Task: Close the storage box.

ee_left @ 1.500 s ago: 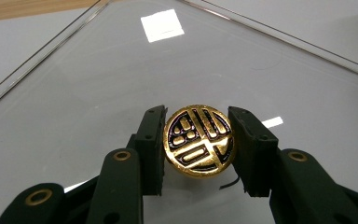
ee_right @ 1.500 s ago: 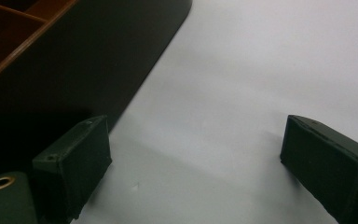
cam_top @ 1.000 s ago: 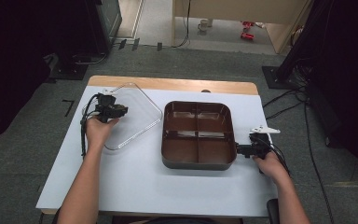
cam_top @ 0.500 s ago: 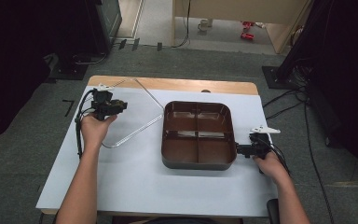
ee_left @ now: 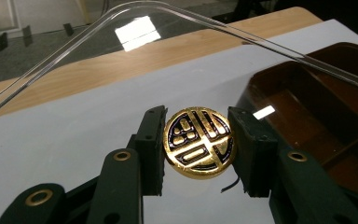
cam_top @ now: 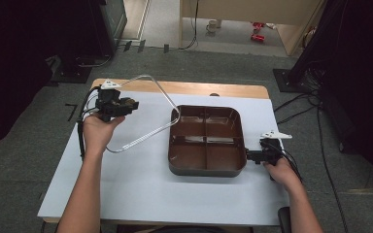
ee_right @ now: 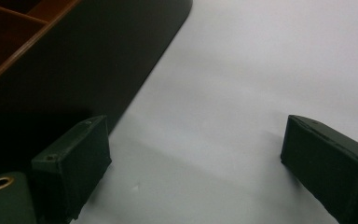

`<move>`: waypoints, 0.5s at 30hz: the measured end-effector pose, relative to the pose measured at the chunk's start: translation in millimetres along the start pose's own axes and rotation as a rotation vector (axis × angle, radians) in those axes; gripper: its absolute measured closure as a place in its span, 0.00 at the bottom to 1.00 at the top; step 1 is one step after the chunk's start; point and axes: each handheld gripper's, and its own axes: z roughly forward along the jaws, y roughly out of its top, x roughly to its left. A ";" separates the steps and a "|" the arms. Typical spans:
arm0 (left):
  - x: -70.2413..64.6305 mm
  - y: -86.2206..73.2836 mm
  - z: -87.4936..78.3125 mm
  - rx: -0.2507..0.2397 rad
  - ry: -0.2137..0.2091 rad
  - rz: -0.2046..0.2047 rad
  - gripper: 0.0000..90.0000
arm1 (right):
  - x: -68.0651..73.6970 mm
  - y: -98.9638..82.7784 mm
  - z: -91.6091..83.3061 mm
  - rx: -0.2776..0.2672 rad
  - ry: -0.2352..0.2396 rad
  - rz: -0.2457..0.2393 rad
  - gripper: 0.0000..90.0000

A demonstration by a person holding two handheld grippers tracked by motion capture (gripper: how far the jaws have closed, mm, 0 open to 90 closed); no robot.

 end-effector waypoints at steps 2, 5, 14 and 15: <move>-5.8 1.9 1.0 -0.002 -0.011 0.013 0.66 | 0.0 0.0 0.0 0.000 0.000 0.001 0.08; -18.2 4.9 4.1 -0.009 -0.039 0.036 0.66 | 0.1 0.0 -0.1 0.000 0.001 0.002 0.08; -53.1 4.6 26.1 0.015 -0.132 0.088 0.66 | -0.2 0.0 -0.2 0.000 0.003 0.003 0.08; -57.3 3.1 29.9 0.015 -0.140 0.093 0.66 | -0.2 0.0 -0.2 0.000 0.003 0.003 0.08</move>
